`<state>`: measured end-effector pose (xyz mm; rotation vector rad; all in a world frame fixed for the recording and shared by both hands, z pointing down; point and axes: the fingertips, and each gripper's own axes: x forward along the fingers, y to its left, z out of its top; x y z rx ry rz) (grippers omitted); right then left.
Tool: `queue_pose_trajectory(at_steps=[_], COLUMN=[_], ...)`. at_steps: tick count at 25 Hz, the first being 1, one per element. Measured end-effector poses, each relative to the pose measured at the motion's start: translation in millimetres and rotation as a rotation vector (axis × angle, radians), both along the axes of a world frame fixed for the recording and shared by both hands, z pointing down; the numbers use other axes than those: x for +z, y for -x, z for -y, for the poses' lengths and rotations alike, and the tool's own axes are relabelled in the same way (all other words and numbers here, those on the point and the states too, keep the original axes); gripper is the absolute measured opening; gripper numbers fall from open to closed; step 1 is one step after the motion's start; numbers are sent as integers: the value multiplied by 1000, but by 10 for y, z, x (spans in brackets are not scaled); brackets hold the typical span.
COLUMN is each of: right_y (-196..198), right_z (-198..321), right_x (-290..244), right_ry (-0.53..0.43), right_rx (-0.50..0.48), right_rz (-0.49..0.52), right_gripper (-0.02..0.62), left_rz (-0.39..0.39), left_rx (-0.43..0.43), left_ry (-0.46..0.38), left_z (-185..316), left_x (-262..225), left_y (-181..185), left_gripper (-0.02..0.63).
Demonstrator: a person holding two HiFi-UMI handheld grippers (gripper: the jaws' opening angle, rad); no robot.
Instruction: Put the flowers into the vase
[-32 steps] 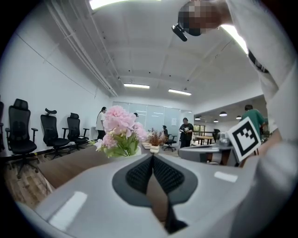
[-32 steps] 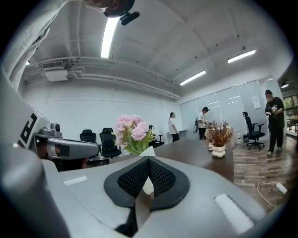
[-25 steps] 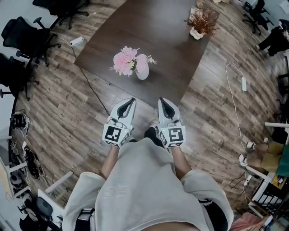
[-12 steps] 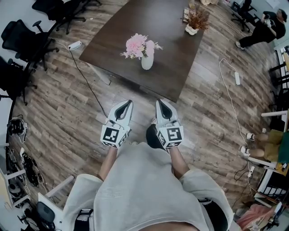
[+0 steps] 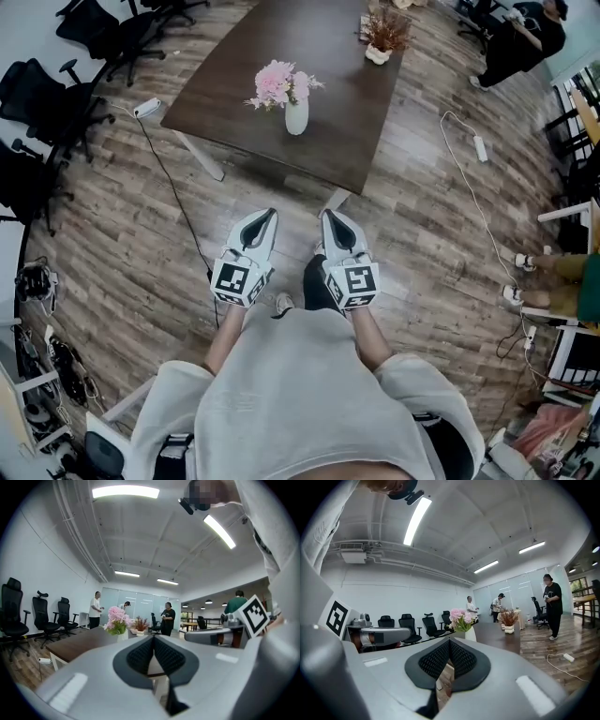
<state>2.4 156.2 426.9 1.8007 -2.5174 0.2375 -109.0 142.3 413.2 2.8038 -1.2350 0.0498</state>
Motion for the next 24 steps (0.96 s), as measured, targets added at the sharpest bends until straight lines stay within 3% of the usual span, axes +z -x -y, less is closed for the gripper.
queue_pose_trajectory(at_steps=[24], right_y=[48], right_z=[-16], right_x=[-5], right_ry=[2], right_rx=[8], right_rz=[-13], right_gripper=[-3], left_rz=[-18], left_rx=[7], left_ry=[-10], left_z=[-26], left_x=[-35], left_y=[-19], left_gripper=[11])
